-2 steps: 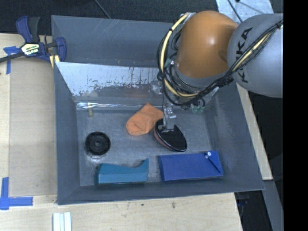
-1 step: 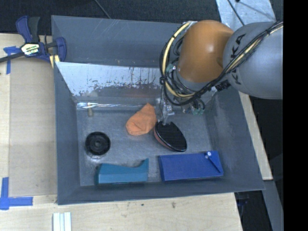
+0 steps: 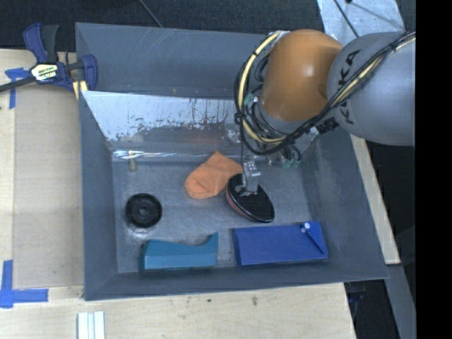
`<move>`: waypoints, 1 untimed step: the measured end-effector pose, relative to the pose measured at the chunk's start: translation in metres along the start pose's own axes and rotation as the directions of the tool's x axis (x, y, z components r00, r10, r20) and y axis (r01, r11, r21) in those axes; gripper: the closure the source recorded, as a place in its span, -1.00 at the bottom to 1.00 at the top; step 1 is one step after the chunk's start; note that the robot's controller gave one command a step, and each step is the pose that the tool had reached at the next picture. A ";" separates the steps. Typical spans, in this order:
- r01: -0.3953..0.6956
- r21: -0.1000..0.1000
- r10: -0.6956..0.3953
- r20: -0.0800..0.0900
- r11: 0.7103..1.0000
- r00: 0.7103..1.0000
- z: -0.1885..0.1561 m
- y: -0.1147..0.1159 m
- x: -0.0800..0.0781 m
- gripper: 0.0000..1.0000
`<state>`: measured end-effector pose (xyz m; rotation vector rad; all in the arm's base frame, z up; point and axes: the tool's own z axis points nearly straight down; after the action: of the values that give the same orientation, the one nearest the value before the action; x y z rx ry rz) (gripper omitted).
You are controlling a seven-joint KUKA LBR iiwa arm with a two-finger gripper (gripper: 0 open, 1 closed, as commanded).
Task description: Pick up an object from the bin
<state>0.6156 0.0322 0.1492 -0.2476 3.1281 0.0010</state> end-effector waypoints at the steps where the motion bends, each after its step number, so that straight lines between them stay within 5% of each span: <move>1: 0.000 0.000 0.000 0.000 1.000 1.000 0.000 0.000 0.000 -1.00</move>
Offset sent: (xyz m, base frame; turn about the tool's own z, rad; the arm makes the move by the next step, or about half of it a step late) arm 0.0057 0.0493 -0.0792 -0.0202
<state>0.6156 0.0322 0.1492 -0.2476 3.1281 0.0007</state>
